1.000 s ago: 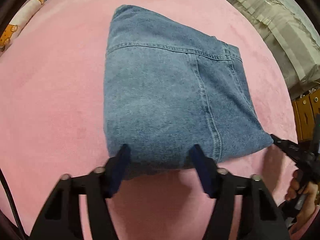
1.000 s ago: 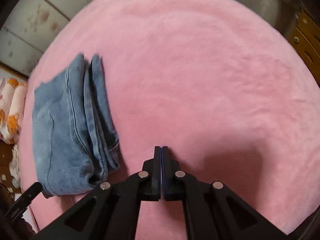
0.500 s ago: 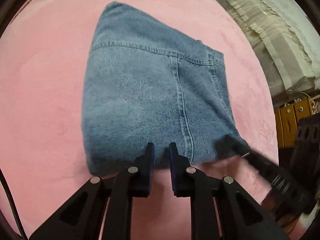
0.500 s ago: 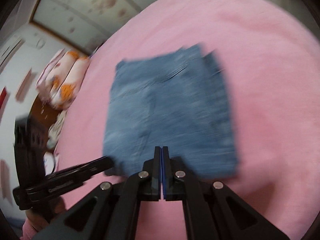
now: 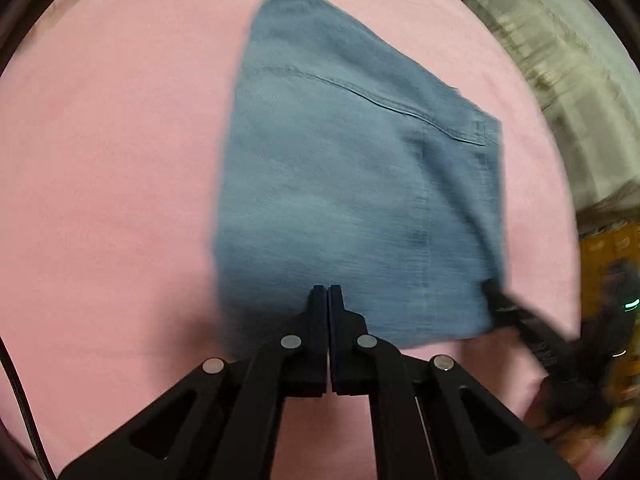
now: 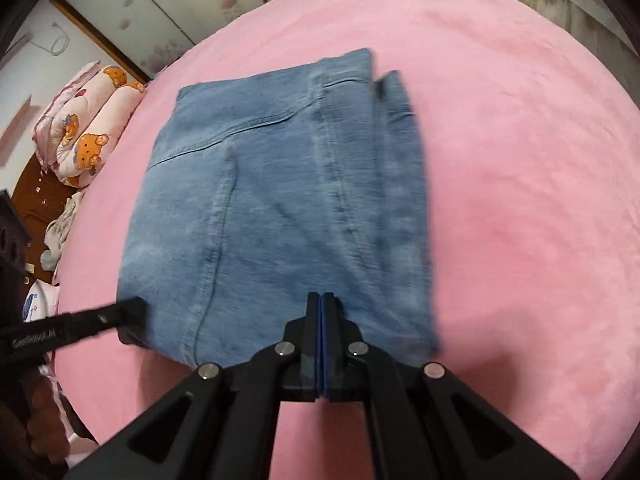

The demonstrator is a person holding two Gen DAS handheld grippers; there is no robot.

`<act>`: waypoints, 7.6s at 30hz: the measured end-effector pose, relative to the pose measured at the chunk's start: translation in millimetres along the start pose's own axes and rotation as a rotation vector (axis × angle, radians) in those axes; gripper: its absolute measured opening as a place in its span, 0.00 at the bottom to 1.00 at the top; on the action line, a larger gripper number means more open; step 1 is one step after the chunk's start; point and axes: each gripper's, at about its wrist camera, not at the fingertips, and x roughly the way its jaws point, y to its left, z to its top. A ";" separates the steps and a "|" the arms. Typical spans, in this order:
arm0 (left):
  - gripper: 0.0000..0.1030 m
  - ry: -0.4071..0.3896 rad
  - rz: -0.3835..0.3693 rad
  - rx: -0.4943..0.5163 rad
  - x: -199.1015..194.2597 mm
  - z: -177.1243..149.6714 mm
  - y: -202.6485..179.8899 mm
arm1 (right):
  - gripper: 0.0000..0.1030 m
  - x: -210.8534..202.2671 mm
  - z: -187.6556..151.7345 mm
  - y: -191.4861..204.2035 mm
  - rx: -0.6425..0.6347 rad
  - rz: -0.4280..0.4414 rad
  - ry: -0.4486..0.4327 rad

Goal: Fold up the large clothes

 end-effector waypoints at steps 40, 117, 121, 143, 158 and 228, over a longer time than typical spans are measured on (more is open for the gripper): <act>0.01 -0.160 -0.213 -0.094 101.3 219.1 0.5 | 0.00 93.2 145.1 21.0 0.135 0.151 -0.204; 0.93 -0.148 0.222 -0.014 -134.5 -54.7 -40.7 | 0.92 -115.0 -17.8 75.6 -0.068 -0.079 0.088; 0.93 -0.122 0.227 -0.013 -124.0 -54.5 -43.1 | 0.92 -108.9 -18.1 70.9 -0.065 -0.082 0.101; 0.92 0.035 0.062 -0.211 -4.9 8.3 39.9 | 0.91 32.2 43.3 -87.1 0.277 0.281 0.249; 0.67 -0.004 -0.095 -0.223 46.7 71.4 52.1 | 0.60 86.1 91.4 -49.3 0.100 0.500 0.260; 0.72 -0.327 0.132 -0.487 -178.2 -36.6 501.9 | 0.69 62.4 -14.6 406.7 -0.252 0.003 -0.174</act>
